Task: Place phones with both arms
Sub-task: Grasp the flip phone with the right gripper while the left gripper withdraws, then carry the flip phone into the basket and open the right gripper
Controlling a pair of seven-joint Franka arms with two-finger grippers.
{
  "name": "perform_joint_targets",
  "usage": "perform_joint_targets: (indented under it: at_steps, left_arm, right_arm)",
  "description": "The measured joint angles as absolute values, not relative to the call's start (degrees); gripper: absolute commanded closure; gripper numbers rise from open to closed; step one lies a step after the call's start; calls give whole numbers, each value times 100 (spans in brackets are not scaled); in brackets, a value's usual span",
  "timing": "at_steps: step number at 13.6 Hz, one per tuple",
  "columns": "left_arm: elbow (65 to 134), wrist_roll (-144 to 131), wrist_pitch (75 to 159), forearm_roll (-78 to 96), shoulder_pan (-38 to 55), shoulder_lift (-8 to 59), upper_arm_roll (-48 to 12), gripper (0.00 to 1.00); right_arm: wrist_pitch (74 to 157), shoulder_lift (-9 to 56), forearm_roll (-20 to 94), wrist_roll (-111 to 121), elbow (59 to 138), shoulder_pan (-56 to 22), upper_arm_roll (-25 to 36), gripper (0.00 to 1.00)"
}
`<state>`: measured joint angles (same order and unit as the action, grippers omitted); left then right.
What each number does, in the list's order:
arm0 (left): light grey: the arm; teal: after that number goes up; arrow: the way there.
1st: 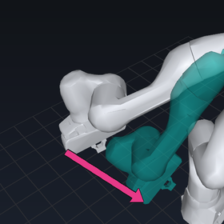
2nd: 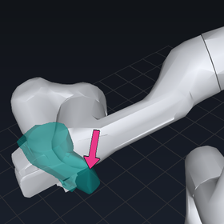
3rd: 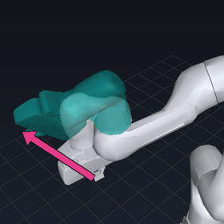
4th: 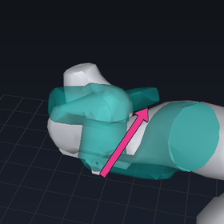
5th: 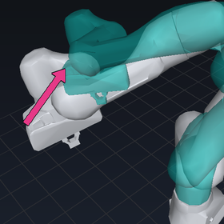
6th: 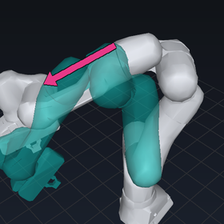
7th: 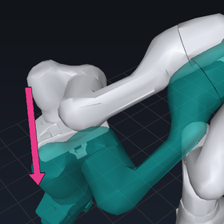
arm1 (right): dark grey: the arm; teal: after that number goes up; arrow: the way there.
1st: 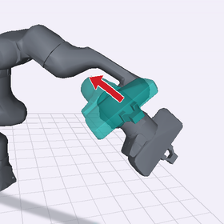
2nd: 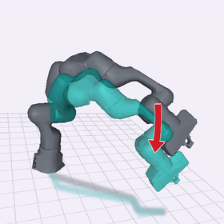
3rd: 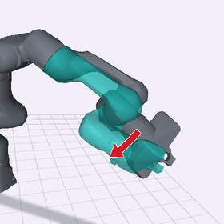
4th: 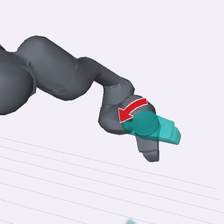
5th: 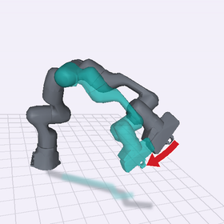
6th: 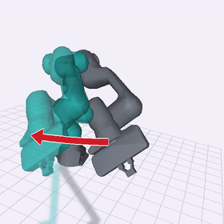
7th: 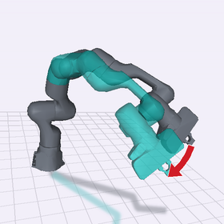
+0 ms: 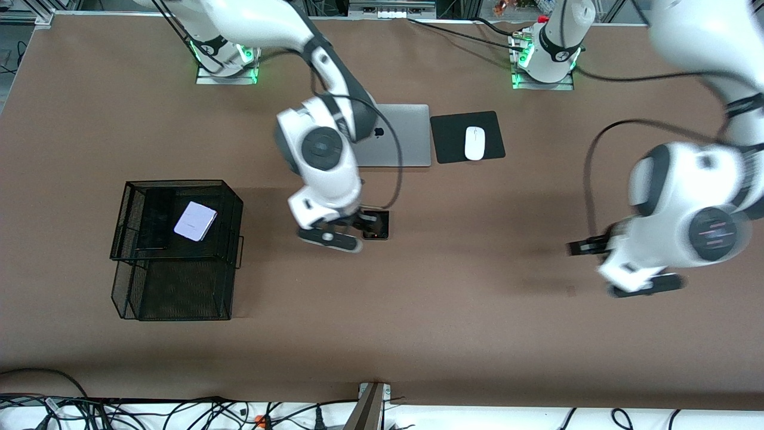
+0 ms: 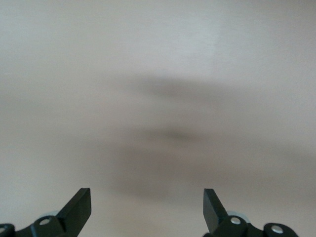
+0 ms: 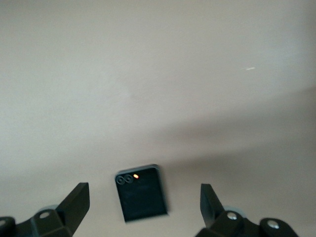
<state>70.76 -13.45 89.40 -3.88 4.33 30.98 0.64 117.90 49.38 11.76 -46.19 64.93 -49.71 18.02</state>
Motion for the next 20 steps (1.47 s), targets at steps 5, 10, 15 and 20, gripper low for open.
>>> perform_joint_targets:
  at_steps: [5, 10, 15, 20]
  left_arm:
    - [7225, -713, 8018, -389, 244, 1824, -16, 0]
    - [8017, -174, 7995, 18, 247, 743, -70, 0]
    - [8871, -15, 7993, 47, 284, -33, -127, 0]
    - [9004, -16, 7983, 114, 308, -43, -295, 0]
  right_arm:
    - [12570, 5910, 1160, -4648, 6297, -5268, 1800, 0]
    - [12676, 6052, 1143, -4516, 6436, -5347, 1801, 0]
    - [12672, 6052, 1134, -4395, 6600, -5454, 1802, 0]
    - [12720, 6042, 1105, -4256, 6659, -5496, 1827, 58]
